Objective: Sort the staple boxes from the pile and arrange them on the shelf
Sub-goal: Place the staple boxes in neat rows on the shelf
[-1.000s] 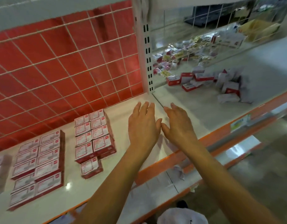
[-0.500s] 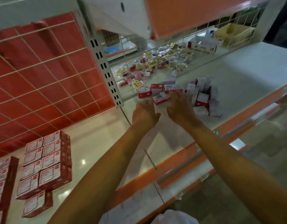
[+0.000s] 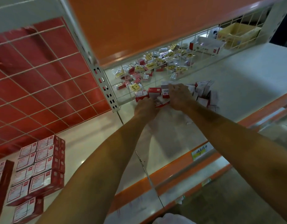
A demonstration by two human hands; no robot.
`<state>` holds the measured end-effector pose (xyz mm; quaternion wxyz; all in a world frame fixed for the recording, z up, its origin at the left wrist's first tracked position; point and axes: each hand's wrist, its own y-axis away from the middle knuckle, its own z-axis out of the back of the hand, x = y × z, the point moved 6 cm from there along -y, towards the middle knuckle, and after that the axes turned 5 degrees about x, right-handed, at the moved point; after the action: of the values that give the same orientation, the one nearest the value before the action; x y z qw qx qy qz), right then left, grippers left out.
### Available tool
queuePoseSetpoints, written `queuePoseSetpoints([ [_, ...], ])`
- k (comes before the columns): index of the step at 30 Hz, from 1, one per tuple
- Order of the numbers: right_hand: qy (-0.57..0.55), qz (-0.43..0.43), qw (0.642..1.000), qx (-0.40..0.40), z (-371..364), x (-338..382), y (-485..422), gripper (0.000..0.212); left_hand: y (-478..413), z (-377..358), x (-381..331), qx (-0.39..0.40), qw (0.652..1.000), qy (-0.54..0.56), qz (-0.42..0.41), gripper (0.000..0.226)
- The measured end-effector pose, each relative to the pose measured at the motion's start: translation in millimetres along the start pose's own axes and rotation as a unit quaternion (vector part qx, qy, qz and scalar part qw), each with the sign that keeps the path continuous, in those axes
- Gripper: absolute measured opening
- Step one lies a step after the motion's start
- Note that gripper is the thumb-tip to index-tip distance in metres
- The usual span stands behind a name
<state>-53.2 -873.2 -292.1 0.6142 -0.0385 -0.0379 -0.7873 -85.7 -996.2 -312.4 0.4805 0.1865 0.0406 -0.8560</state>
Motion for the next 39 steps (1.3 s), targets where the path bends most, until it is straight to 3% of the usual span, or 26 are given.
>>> queuePoseSetpoints([
  [3, 0.011, -0.007, 0.999, -0.032, -1, 1, 3, 0.043, 3, 6, 2, -0.017, 1.0, 0.021, 0.005, 0.039],
  [12, -0.122, 0.003, 0.991, -0.053, -6, 9, 35, 0.046, 25, 5, 28, 0.01, 0.996, 0.07, 0.062, 0.044],
  [23, -0.219, 0.027, 0.969, -0.107, -6, 54, 73, 0.038, 112, 30, 72, -0.033, 0.992, 0.084, 0.093, 0.038],
  [32, -0.251, 0.086, 0.962, -0.059, -10, 137, 97, 0.034, 196, 69, 133, -0.112, 0.979, 0.106, 0.131, 0.047],
  [39, -0.285, 0.149, 0.947, -0.021, 16, 226, 146, 0.042, 272, 107, 182, -0.151, 0.972, 0.1, 0.15, 0.049],
])
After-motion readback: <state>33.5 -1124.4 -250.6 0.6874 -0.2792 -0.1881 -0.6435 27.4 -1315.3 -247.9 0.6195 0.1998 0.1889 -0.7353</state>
